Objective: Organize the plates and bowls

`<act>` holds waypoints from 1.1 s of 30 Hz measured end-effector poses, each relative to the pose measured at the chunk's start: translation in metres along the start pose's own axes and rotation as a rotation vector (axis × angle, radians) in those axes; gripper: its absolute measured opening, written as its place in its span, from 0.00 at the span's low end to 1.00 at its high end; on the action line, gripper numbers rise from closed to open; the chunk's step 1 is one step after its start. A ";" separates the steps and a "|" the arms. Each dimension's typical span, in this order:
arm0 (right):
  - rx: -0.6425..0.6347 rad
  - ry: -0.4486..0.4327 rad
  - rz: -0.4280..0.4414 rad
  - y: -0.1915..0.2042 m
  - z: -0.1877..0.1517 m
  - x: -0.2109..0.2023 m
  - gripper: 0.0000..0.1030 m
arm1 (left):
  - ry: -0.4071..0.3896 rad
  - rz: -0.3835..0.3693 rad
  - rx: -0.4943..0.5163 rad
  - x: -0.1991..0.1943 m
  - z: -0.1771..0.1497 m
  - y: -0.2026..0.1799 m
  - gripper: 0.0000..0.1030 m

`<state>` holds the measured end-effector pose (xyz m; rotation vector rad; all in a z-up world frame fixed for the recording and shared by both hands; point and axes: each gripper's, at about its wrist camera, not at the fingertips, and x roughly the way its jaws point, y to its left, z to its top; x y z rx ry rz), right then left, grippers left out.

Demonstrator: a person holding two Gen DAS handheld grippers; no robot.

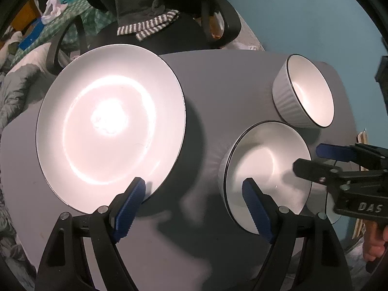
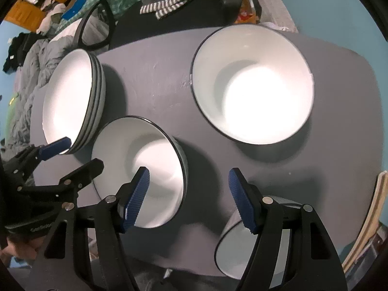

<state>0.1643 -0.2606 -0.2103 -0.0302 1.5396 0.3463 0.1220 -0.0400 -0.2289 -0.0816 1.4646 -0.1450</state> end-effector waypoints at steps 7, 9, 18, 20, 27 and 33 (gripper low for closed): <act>-0.031 0.017 -0.006 0.003 0.001 0.007 0.67 | -0.007 0.001 -0.011 -0.012 -0.002 -0.007 0.81; -0.034 0.011 -0.005 0.002 0.001 0.004 0.67 | 0.004 -0.017 -0.035 -0.012 -0.006 -0.007 0.81; -0.056 0.013 -0.011 0.000 0.003 0.007 0.63 | 0.095 -0.055 -0.129 0.013 -0.022 -0.006 0.79; -0.058 0.024 -0.014 0.001 0.004 0.012 0.62 | 0.100 -0.062 -0.143 0.019 -0.022 -0.005 0.78; -0.087 0.044 -0.001 0.005 0.008 0.023 0.50 | 0.124 -0.049 -0.179 0.039 -0.020 -0.007 0.56; -0.102 0.057 0.005 0.005 0.008 0.033 0.42 | 0.136 -0.056 -0.216 0.049 -0.021 -0.006 0.42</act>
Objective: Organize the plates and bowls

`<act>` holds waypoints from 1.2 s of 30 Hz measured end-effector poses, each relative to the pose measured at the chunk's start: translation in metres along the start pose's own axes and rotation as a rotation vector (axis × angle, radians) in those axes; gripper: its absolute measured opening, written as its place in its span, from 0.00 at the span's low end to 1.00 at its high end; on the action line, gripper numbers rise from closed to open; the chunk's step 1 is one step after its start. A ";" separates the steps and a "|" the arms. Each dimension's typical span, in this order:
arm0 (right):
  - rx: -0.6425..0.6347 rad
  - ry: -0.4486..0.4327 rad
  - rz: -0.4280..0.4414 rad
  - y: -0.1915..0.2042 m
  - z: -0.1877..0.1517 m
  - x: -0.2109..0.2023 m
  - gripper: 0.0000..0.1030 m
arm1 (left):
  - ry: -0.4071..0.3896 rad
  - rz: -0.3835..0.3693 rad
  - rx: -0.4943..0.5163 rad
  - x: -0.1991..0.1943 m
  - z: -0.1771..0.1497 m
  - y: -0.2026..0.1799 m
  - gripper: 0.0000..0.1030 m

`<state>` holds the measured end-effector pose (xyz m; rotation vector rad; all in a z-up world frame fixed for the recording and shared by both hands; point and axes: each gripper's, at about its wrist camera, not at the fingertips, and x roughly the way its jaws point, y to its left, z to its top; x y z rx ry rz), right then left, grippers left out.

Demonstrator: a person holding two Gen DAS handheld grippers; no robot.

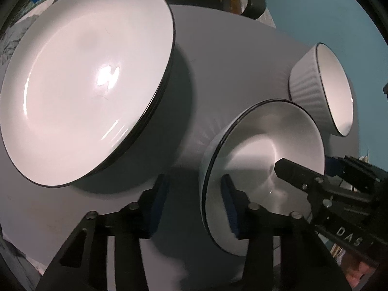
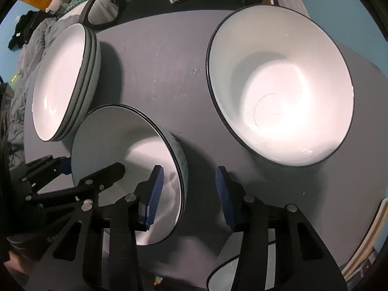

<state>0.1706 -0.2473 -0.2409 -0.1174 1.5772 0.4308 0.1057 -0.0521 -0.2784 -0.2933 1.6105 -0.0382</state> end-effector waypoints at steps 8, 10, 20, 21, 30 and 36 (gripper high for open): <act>0.006 0.020 0.008 0.000 0.003 0.012 0.27 | -0.015 -0.028 0.020 -0.001 -0.007 -0.001 0.27; 0.009 0.014 0.014 0.001 0.004 0.012 0.23 | -0.018 -0.019 0.022 -0.001 -0.008 -0.006 0.24; 0.038 -0.009 0.018 0.011 -0.006 0.009 0.08 | -0.019 -0.006 0.008 -0.004 -0.007 -0.018 0.16; 0.040 -0.012 0.015 0.011 -0.007 0.008 0.08 | -0.017 -0.005 0.007 -0.004 -0.006 -0.019 0.16; 0.071 -0.015 0.028 0.004 -0.010 -0.004 0.07 | -0.020 -0.003 -0.012 -0.015 -0.009 -0.016 0.16; 0.082 -0.043 0.030 0.006 -0.002 -0.026 0.07 | -0.027 -0.024 0.003 -0.027 -0.003 -0.024 0.16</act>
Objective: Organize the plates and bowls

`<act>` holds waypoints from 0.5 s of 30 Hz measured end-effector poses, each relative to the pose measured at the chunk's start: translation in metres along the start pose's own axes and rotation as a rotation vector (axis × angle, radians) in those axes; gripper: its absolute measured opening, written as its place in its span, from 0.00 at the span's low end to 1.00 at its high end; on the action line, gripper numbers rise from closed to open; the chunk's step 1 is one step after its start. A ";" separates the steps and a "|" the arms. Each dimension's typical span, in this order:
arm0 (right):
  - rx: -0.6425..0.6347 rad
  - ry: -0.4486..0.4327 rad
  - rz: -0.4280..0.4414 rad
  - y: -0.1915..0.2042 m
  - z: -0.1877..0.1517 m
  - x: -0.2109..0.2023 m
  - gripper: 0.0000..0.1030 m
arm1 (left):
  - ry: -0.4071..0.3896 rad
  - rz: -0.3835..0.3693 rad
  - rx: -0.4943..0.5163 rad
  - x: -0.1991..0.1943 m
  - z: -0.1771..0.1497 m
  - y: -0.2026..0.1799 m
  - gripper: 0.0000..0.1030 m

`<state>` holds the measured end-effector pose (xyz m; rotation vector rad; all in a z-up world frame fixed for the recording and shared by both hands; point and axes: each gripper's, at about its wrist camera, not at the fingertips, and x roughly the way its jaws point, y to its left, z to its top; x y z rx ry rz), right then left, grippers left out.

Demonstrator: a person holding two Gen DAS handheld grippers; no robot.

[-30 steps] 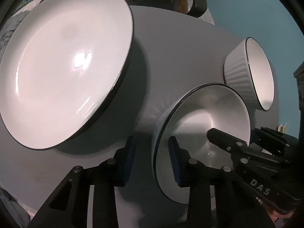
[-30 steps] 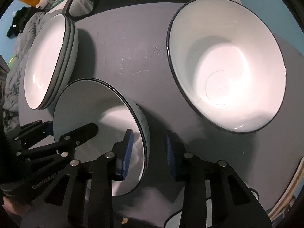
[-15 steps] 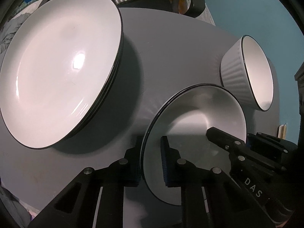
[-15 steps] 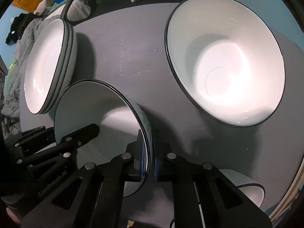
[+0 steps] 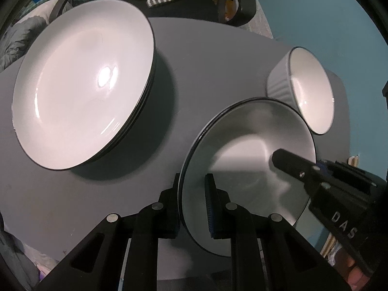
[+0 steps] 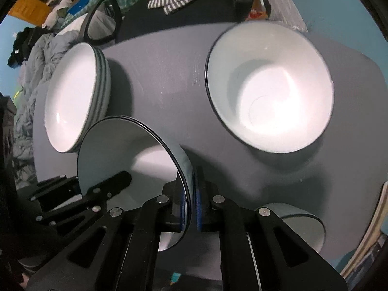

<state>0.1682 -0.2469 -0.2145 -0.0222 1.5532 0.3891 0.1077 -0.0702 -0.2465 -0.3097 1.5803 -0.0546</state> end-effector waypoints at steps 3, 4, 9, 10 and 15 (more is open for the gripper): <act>-0.003 -0.006 -0.009 0.003 0.005 -0.008 0.07 | -0.014 -0.009 0.007 -0.008 0.005 -0.004 0.16; -0.006 -0.009 -0.013 -0.002 0.001 -0.014 0.07 | -0.019 -0.010 0.009 -0.010 0.006 -0.005 0.16; 0.006 -0.025 -0.021 0.000 0.006 -0.028 0.07 | -0.038 -0.012 0.025 -0.025 0.018 -0.013 0.16; 0.009 -0.031 -0.022 -0.002 0.007 -0.032 0.07 | -0.042 -0.010 0.032 -0.028 0.020 -0.015 0.16; 0.048 -0.057 -0.017 -0.017 0.012 -0.053 0.07 | -0.073 -0.018 0.088 -0.041 0.036 -0.037 0.16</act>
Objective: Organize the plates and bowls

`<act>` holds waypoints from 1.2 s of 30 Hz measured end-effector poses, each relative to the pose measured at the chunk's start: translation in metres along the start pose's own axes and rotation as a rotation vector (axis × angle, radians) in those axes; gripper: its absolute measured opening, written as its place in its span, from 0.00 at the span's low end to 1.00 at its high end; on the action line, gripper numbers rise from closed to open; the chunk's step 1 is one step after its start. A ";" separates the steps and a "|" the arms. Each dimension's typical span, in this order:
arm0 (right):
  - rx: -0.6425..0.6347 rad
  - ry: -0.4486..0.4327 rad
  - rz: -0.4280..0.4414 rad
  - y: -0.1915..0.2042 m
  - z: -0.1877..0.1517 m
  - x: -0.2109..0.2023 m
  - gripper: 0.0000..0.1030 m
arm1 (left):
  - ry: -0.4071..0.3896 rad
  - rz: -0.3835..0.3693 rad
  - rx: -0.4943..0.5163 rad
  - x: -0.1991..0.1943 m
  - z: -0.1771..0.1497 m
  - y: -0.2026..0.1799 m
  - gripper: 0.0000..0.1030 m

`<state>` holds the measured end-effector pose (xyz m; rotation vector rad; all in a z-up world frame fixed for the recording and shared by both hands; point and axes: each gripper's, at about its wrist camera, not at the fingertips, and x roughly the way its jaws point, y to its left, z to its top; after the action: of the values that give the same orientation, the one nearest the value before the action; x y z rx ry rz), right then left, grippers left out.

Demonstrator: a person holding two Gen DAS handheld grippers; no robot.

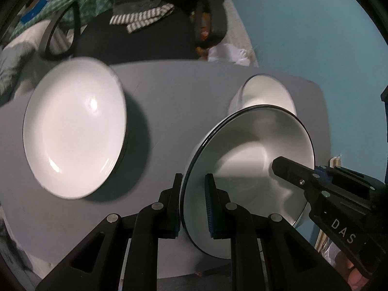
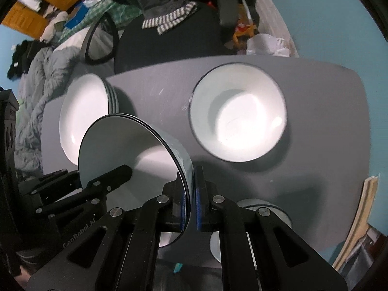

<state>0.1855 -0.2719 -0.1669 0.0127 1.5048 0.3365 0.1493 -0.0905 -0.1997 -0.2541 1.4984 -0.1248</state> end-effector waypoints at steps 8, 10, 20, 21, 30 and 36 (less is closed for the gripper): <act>0.083 -0.038 -0.009 -0.033 0.016 -0.022 0.07 | -0.036 -0.007 0.094 -0.001 0.035 -0.034 0.16; 0.104 -0.047 -0.009 -0.040 0.019 -0.024 0.07 | -0.049 -0.010 0.119 0.000 0.040 -0.039 0.16; 0.196 -0.041 -0.008 -0.077 0.039 -0.015 0.07 | -0.018 0.022 0.198 0.025 0.061 -0.064 0.16; 0.197 -0.035 -0.003 -0.079 0.039 -0.012 0.07 | -0.011 0.027 0.199 0.027 0.061 -0.064 0.16; 0.193 0.003 -0.004 -0.083 0.047 0.003 0.07 | 0.039 0.056 0.220 0.039 0.066 -0.067 0.15; 0.207 0.031 -0.016 -0.090 0.052 0.009 0.08 | 0.059 0.075 0.256 0.041 0.069 -0.070 0.15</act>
<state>0.2552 -0.3457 -0.1915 0.1604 1.5640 0.1679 0.2259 -0.1620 -0.2191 0.0113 1.5306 -0.2637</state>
